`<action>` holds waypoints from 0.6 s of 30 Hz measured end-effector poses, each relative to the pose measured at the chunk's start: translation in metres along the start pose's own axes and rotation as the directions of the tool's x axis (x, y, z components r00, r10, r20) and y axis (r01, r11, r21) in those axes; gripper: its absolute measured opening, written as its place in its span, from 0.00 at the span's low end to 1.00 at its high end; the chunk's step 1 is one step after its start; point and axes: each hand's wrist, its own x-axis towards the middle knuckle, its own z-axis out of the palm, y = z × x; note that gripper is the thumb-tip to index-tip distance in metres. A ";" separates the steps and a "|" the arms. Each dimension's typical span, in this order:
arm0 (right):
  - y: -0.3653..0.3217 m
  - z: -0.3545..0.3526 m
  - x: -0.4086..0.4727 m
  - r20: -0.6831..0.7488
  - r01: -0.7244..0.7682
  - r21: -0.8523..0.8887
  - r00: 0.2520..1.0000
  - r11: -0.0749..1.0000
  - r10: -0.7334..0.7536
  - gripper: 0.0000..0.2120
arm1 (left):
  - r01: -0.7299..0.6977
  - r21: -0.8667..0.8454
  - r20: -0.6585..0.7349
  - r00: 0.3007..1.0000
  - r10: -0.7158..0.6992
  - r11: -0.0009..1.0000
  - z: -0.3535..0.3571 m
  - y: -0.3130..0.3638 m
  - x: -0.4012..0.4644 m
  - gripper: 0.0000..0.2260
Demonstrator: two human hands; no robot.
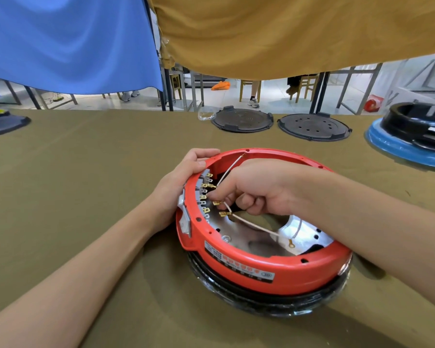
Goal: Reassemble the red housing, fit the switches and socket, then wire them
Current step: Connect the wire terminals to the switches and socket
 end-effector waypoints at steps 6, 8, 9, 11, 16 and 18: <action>0.001 0.004 -0.002 -0.087 0.013 0.053 0.996 0.998 -0.008 0.11 | 0.018 0.026 -0.011 1.000 -0.018 1.000 -0.001 0.000 -0.001 0.14; 0.002 0.006 -0.003 -0.115 0.021 0.044 0.993 0.999 -0.016 0.10 | 0.021 0.034 -0.008 1.000 -0.021 0.999 -0.002 0.000 -0.001 0.14; 0.003 0.006 -0.003 -0.120 0.021 0.041 0.993 0.999 -0.016 0.10 | 0.021 0.034 -0.004 1.000 -0.021 0.999 -0.003 -0.001 -0.001 0.13; 0.003 0.007 -0.003 -0.123 0.020 0.044 0.992 0.999 -0.015 0.09 | 0.020 0.029 0.001 1.000 -0.020 0.999 -0.003 -0.001 -0.001 0.13; 0.002 0.007 -0.002 -0.102 0.011 0.073 0.995 0.997 -0.004 0.10 | 0.023 0.034 0.005 1.000 -0.023 0.999 -0.003 0.000 -0.001 0.13; 0.003 0.007 -0.001 -0.106 0.015 0.067 0.994 0.998 -0.008 0.10 | 0.022 0.035 -0.005 1.000 -0.022 0.999 -0.003 0.000 -0.001 0.13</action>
